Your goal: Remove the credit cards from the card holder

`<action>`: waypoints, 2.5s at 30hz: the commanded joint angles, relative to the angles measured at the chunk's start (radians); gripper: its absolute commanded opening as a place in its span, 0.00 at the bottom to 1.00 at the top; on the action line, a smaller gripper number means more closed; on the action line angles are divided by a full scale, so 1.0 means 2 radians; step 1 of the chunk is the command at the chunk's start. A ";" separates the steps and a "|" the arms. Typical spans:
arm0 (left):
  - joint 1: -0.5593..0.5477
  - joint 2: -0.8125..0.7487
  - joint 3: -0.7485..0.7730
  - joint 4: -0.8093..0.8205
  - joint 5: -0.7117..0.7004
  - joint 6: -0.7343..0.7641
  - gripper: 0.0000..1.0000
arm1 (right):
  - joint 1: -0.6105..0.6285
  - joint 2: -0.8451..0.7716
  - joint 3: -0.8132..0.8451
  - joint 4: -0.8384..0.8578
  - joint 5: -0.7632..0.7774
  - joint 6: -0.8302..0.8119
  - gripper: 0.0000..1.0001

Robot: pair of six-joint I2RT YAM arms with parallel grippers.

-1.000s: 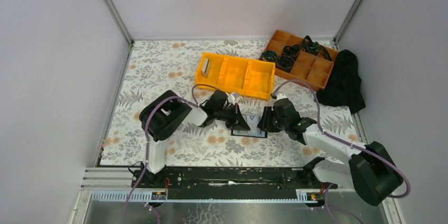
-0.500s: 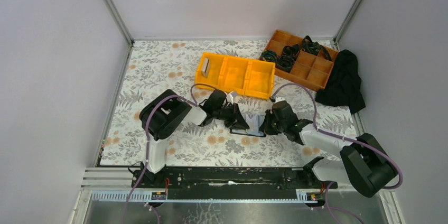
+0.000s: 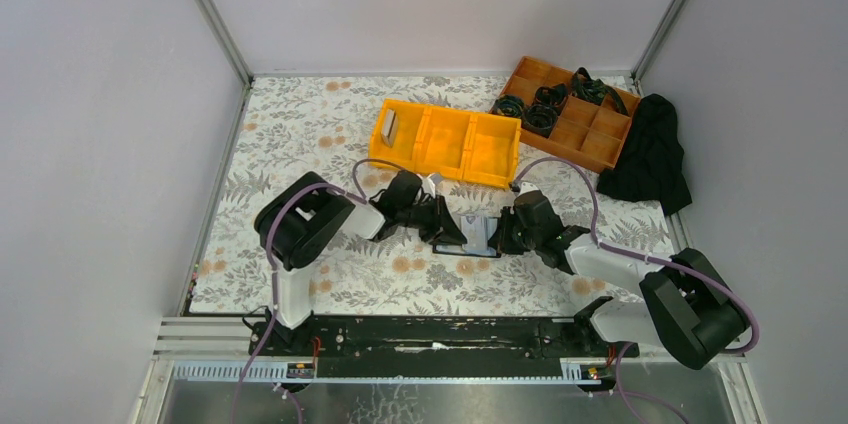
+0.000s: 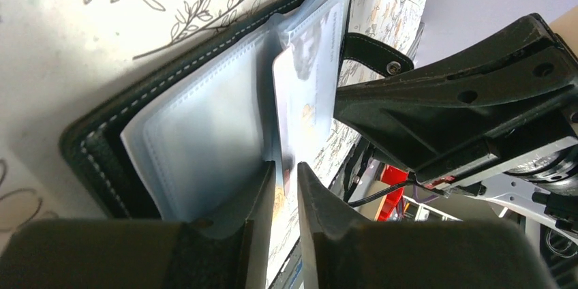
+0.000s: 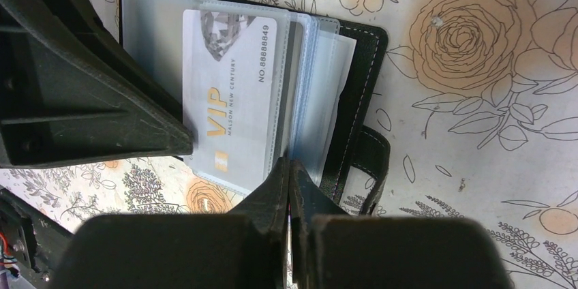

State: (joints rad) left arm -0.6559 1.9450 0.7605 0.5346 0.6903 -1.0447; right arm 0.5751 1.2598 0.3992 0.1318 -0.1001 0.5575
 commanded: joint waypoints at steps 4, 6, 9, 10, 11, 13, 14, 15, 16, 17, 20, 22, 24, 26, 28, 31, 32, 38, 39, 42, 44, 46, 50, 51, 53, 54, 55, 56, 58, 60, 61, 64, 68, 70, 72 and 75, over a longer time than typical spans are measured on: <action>0.007 -0.036 -0.020 -0.018 -0.018 0.024 0.39 | 0.004 0.015 -0.013 -0.024 0.006 -0.002 0.00; 0.008 -0.037 -0.021 -0.020 -0.020 0.026 0.39 | 0.004 0.016 -0.014 -0.022 0.006 -0.002 0.00; 0.009 -0.033 -0.021 -0.020 -0.020 0.027 0.37 | 0.004 0.017 -0.014 -0.021 0.005 -0.001 0.00; 0.009 -0.031 -0.021 -0.018 -0.019 0.026 0.35 | 0.005 0.017 -0.014 -0.021 0.006 -0.001 0.00; 0.009 -0.028 -0.021 -0.015 -0.018 0.024 0.32 | 0.005 0.017 -0.015 -0.021 0.006 0.000 0.00; 0.009 -0.029 -0.023 -0.013 -0.017 0.022 0.28 | 0.004 0.017 -0.015 -0.021 0.005 0.000 0.00; 0.009 -0.028 -0.023 -0.013 -0.017 0.022 0.25 | 0.004 0.017 -0.015 -0.021 0.005 0.000 0.00; 0.009 -0.028 -0.023 -0.013 -0.018 0.022 0.21 | 0.004 0.018 -0.015 -0.020 0.006 0.000 0.00; 0.009 -0.028 -0.024 -0.013 -0.018 0.022 0.19 | 0.004 0.018 -0.015 -0.021 0.005 0.000 0.00; 0.009 -0.028 -0.023 -0.011 -0.017 0.022 0.18 | 0.004 0.018 -0.015 -0.020 0.005 0.000 0.00; 0.010 -0.023 -0.025 0.005 -0.009 0.014 0.21 | 0.004 0.018 -0.015 -0.020 0.005 0.000 0.00; 0.010 -0.019 -0.028 0.029 -0.001 0.000 0.27 | 0.005 0.019 -0.015 -0.019 0.005 -0.001 0.00; 0.010 -0.013 -0.030 0.049 0.006 -0.009 0.29 | 0.004 0.019 -0.015 -0.019 0.005 0.000 0.00; 0.009 -0.008 -0.032 0.066 0.008 -0.017 0.32 | 0.004 0.018 -0.015 -0.019 0.005 0.000 0.00; 0.009 -0.002 -0.033 0.078 0.011 -0.024 0.34 | 0.004 0.017 -0.016 -0.019 0.005 0.000 0.00; 0.009 0.004 -0.037 0.103 0.017 -0.037 0.33 | 0.005 0.019 -0.016 -0.018 0.005 0.000 0.00; 0.009 0.006 -0.037 0.109 0.017 -0.039 0.31 | 0.004 0.019 -0.016 -0.018 0.005 0.000 0.00; 0.009 0.005 -0.041 0.123 0.020 -0.045 0.18 | 0.004 0.022 -0.015 -0.017 0.005 -0.001 0.00; 0.009 0.004 -0.042 0.124 0.020 -0.045 0.14 | 0.004 0.023 -0.015 -0.018 0.005 0.000 0.00; 0.009 0.002 -0.046 0.127 0.022 -0.047 0.05 | 0.004 0.024 -0.015 -0.017 0.005 0.000 0.00; 0.009 0.001 -0.047 0.130 0.022 -0.048 0.00 | 0.004 0.023 -0.015 -0.017 0.005 -0.001 0.00; 0.009 0.001 -0.047 0.133 0.024 -0.049 0.00 | 0.005 0.023 -0.015 -0.018 0.005 0.000 0.00; 0.010 -0.004 -0.051 0.135 0.027 -0.050 0.00 | 0.004 0.024 -0.015 -0.017 0.006 0.000 0.00; 0.010 -0.006 -0.052 0.133 0.027 -0.048 0.00 | 0.004 0.024 -0.015 -0.016 0.007 0.000 0.00; 0.012 -0.014 -0.052 0.122 0.027 -0.040 0.00 | 0.004 0.025 -0.014 -0.017 0.009 0.002 0.00; 0.014 -0.020 -0.052 0.114 0.025 -0.035 0.00 | 0.004 0.025 -0.014 -0.017 0.010 0.001 0.00; 0.017 -0.026 -0.051 0.103 0.023 -0.028 0.00 | 0.004 0.024 -0.014 -0.018 0.012 0.003 0.00; 0.021 -0.032 -0.051 0.093 0.020 -0.021 0.00 | 0.004 0.024 -0.014 -0.019 0.013 0.003 0.00; 0.029 -0.043 -0.051 0.067 0.014 -0.003 0.00 | 0.004 0.023 -0.013 -0.020 0.017 0.004 0.00; 0.036 -0.055 -0.051 0.044 0.009 0.012 0.00 | 0.004 0.024 -0.013 -0.021 0.021 0.006 0.00; 0.040 -0.059 -0.052 0.035 0.007 0.017 0.00 | 0.004 0.025 -0.012 -0.022 0.021 0.007 0.00; 0.046 -0.063 -0.056 0.022 0.006 0.027 0.00 | 0.004 0.025 -0.010 -0.024 0.027 0.007 0.00; 0.051 -0.059 -0.058 0.012 0.003 0.034 0.00 | 0.004 0.025 -0.007 -0.028 0.032 0.007 0.00; 0.053 -0.055 -0.061 0.007 0.001 0.036 0.00 | 0.004 0.023 -0.006 -0.030 0.035 0.007 0.00; 0.057 -0.057 -0.068 0.004 -0.003 0.037 0.00 | 0.003 0.020 -0.007 -0.032 0.039 0.007 0.00; 0.063 -0.066 -0.078 -0.001 -0.014 0.042 0.00 | -0.001 0.020 -0.007 -0.031 0.039 0.007 0.00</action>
State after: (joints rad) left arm -0.5499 1.8359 0.6331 0.5636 0.6983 -0.9989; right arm 0.5751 1.2808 0.3950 0.1726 -0.0940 0.5858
